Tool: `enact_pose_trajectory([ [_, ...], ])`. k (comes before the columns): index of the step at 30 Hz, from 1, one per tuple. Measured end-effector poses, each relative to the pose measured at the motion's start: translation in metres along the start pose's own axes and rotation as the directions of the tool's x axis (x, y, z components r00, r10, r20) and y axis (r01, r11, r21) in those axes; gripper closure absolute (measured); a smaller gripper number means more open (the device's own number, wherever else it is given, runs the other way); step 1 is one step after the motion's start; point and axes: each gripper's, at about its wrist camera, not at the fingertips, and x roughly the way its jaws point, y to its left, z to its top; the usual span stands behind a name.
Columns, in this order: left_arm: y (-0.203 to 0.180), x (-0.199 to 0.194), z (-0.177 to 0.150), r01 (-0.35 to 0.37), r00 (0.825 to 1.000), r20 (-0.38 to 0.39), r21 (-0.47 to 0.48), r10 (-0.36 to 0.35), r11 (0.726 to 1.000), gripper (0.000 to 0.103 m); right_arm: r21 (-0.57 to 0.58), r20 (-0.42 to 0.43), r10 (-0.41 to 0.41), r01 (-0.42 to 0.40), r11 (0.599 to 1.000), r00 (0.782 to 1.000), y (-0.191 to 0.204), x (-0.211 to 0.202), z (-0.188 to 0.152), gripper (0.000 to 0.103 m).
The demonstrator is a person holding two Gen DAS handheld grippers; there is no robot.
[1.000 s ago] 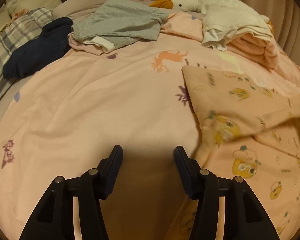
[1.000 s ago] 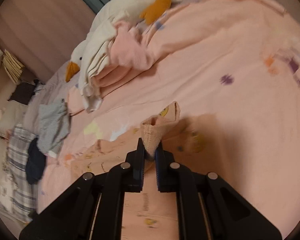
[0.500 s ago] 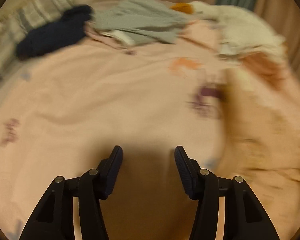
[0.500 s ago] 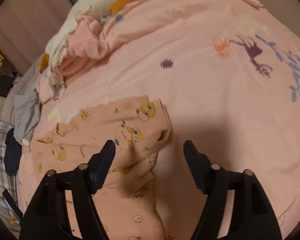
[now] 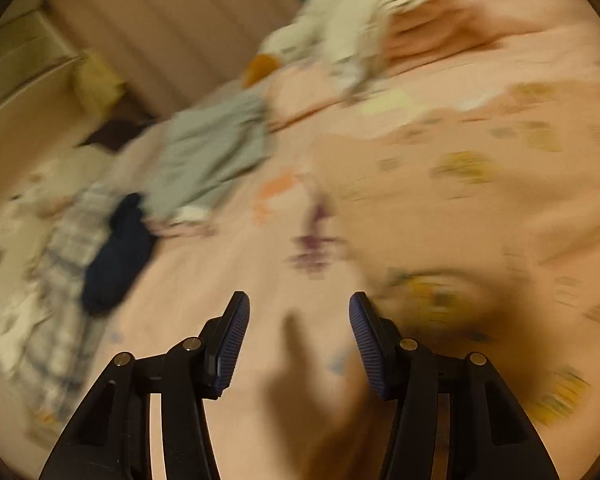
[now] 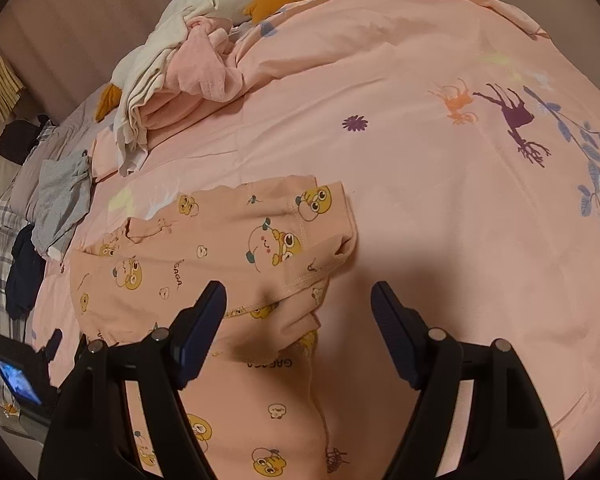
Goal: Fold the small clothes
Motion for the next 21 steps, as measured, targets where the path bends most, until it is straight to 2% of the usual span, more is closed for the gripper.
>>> enact_pose_trajectory([
  [1, 0.011, 0.013, -0.002, -0.01, 0.998, -0.054, -0.065, 0.007, 0.998, 0.049, -0.01, -0.003, 0.01, -0.01, 1.0, 1.0, 0.001, 0.0, 0.001, 0.03],
  [2, 0.022, 0.022, -0.005, 0.009, 0.995, -0.1, -0.124, -0.022, 0.992, 0.049, -0.022, -0.004, 0.022, -0.022, 1.0, 1.0, 0.004, 0.001, 0.002, 0.031],
  [3, 0.041, 0.034, -0.012, 0.05, 0.985, -0.152, -0.228, -0.087, 0.972, 0.049, -0.037, 0.001, 0.036, -0.036, 0.999, 0.999, 0.007, 0.001, 0.002, 0.035],
  [4, 0.059, 0.043, -0.018, 0.08, 0.975, -0.172, -0.324, -0.142, 0.943, 0.049, -0.052, 0.011, 0.05, -0.049, 0.997, 0.999, 0.011, 0.002, 0.003, 0.039],
  [5, 0.077, 0.052, -0.025, 0.074, 0.968, -0.188, -0.418, -0.166, 0.905, 0.049, -0.06, 0.016, 0.059, -0.058, 0.997, 0.998, 0.015, 0.004, 0.003, 0.04],
  [6, 0.094, 0.061, -0.032, 0.02, 0.964, -0.222, -0.484, -0.145, 0.875, 0.049, -0.067, 0.015, 0.068, -0.066, 0.996, 0.998, 0.019, 0.007, 0.004, 0.044],
  [7, 0.106, 0.068, -0.037, -0.025, 0.96, -0.25, -0.523, -0.125, 0.852, 0.049, -0.069, 0.007, 0.07, -0.069, 0.995, 0.998, 0.023, 0.011, 0.004, 0.048],
  [8, 0.118, 0.075, -0.042, -0.039, 0.955, -0.264, -0.559, -0.132, 0.828, 0.049, -0.062, -0.007, 0.069, -0.069, 0.996, 0.998, 0.026, 0.016, 0.004, 0.048],
  [9, 0.127, 0.08, -0.045, -0.008, 0.95, -0.255, -0.594, -0.179, 0.804, 0.049, -0.05, -0.017, 0.072, -0.072, 0.996, 0.997, 0.028, 0.019, 0.003, 0.048],
  [11, 0.137, 0.081, -0.048, 0.06, 0.938, -0.233, -0.618, -0.255, 0.784, 0.049, -0.023, -0.044, 0.106, -0.107, 0.994, 0.993, 0.03, 0.024, 0.0, 0.047],
  [14, 0.132, 0.061, -0.042, 0.189, 0.934, -0.15, -0.564, -0.324, 0.804, 0.049, -0.025, -0.073, 0.125, -0.127, 0.992, 0.989, 0.033, 0.026, -0.003, 0.047],
  [17, 0.107, 0.027, -0.031, 0.333, 0.923, -0.042, -0.408, -0.382, 0.85, 0.049, -0.027, -0.049, 0.083, -0.084, 0.996, 0.995, 0.032, 0.021, -0.002, 0.046],
  [19, 0.089, 0.008, -0.023, 0.364, 0.927, 0.02, -0.294, -0.375, 0.884, 0.049, -0.015, -0.055, 0.105, -0.106, 0.994, 0.993, 0.03, 0.017, -0.001, 0.045],
  [21, 0.068, -0.011, -0.02, 0.358, 0.934, 0.07, -0.172, -0.352, 0.918, 0.048, -0.01, -0.064, 0.125, -0.126, 0.992, 0.99, 0.027, 0.015, -0.003, 0.045],
])
